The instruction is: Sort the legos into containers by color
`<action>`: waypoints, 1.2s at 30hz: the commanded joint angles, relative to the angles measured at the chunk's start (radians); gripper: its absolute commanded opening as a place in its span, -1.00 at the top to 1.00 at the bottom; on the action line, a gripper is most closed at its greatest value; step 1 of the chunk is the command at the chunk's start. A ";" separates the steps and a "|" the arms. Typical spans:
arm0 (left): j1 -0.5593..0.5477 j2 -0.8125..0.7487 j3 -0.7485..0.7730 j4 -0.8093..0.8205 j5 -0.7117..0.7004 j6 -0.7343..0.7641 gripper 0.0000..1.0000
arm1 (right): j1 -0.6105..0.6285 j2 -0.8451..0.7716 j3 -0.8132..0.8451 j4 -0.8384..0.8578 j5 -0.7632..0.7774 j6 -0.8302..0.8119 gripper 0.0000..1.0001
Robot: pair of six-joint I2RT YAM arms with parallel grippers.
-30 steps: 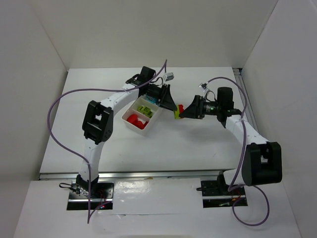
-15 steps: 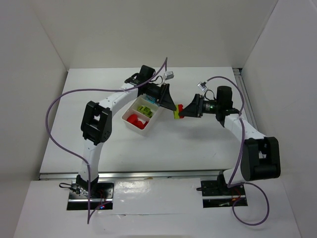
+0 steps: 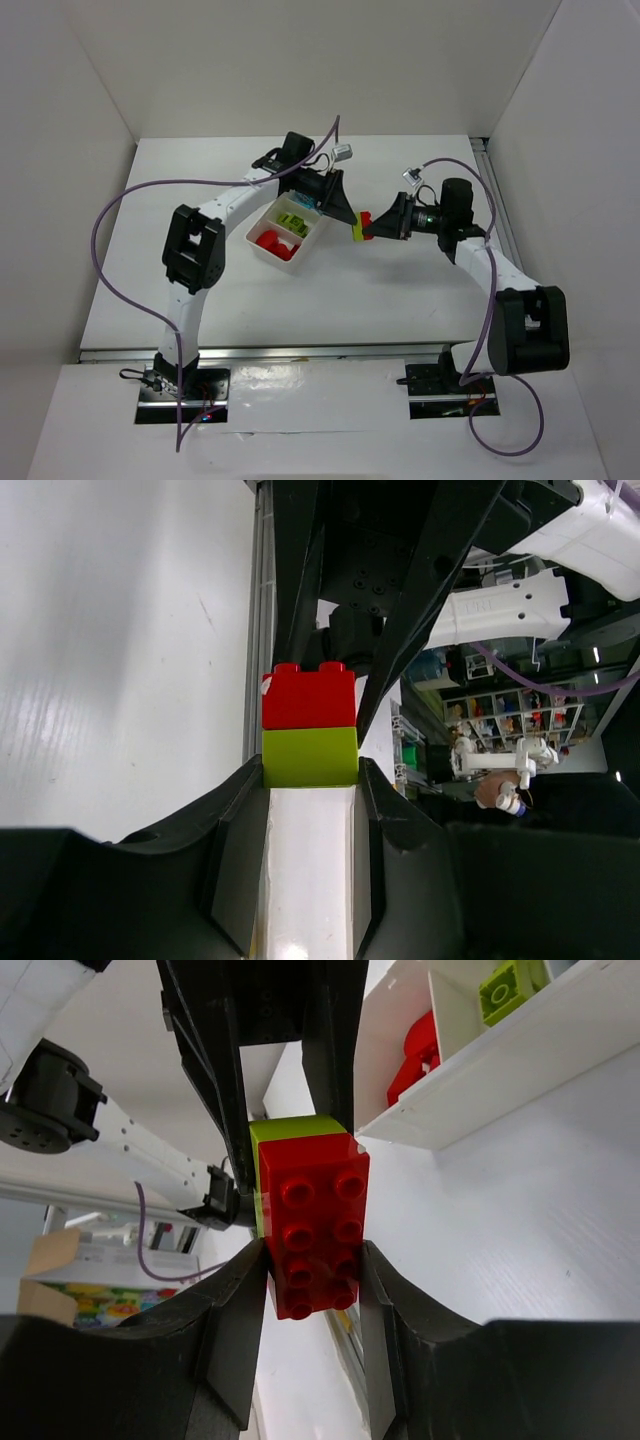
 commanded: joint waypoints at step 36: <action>0.198 -0.179 -0.159 -0.169 -0.979 -0.269 1.00 | -0.082 -0.113 0.061 -0.285 0.322 -0.154 1.00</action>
